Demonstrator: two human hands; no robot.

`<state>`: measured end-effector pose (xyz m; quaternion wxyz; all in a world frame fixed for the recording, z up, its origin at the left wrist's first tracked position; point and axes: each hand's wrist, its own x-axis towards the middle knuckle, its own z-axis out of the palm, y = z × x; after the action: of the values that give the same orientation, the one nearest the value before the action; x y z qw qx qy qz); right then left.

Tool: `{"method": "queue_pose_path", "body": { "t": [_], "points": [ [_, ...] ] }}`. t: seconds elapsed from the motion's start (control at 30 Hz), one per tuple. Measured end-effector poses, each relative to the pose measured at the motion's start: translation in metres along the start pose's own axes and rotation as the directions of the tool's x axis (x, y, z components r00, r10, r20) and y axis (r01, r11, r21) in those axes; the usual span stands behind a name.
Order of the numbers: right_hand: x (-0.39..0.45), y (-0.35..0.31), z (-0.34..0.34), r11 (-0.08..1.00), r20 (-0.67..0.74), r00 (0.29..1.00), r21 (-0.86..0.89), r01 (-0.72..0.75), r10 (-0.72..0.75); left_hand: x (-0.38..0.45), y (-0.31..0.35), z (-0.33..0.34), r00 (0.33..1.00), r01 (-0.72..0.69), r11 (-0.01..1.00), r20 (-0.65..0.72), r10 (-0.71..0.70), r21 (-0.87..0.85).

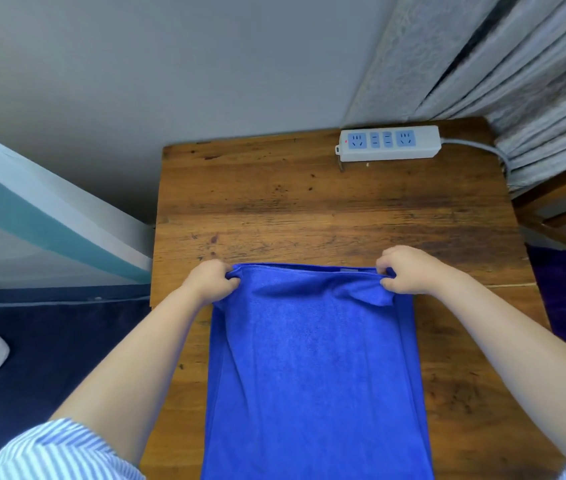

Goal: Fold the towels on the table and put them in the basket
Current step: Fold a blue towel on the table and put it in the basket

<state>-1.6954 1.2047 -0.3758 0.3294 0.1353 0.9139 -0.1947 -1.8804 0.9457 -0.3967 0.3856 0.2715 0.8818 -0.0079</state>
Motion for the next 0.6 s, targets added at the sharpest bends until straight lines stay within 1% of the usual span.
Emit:
{"method": "queue_pose_path", "body": {
  "t": [0.1, 0.2, 0.27, 0.33, 0.4, 0.5, 0.6],
  "points": [
    [-0.008, -0.001, -0.004, 0.997, 0.013, 0.999, 0.053, -0.051, 0.051, -0.007, -0.002, -0.006, 0.999, 0.019, 0.985, -0.042, -0.027, -0.171],
    [-0.016, 0.000, -0.001, 0.991, 0.009, 0.995, 0.088, -0.103, 0.103, -0.020, -0.003, -0.013, 0.997, 0.023, 0.914, -0.055, -0.050, -0.406],
    [-0.022, 0.000, 0.002, 0.984, 0.013, 0.990, 0.112, -0.138, 0.137, -0.028, -0.005, -0.014, 0.997, 0.032, 0.868, -0.051, -0.065, -0.495],
    [-0.031, -0.001, 0.003, 0.977, -0.003, 0.987, 0.145, -0.159, 0.161, -0.034, -0.007, -0.012, 0.995, 0.034, 0.838, -0.057, -0.078, -0.544],
    [-0.040, -0.003, 0.003, 0.971, -0.052, 0.982, 0.166, -0.170, 0.181, -0.043, -0.007, -0.011, 0.994, 0.029, 0.811, -0.071, -0.087, -0.584],
    [-0.051, -0.005, 0.001, 0.965, -0.151, 0.968, 0.201, -0.168, 0.200, -0.054, -0.006, -0.012, 0.984, -0.019, 0.766, -0.148, -0.099, -0.642],
    [-0.065, -0.008, -0.003, 0.961, -0.266, 0.943, 0.242, -0.134, 0.199, -0.070, 0.000, -0.018, 0.967, -0.098, 0.641, -0.224, -0.118, -0.762]
  ]
}}
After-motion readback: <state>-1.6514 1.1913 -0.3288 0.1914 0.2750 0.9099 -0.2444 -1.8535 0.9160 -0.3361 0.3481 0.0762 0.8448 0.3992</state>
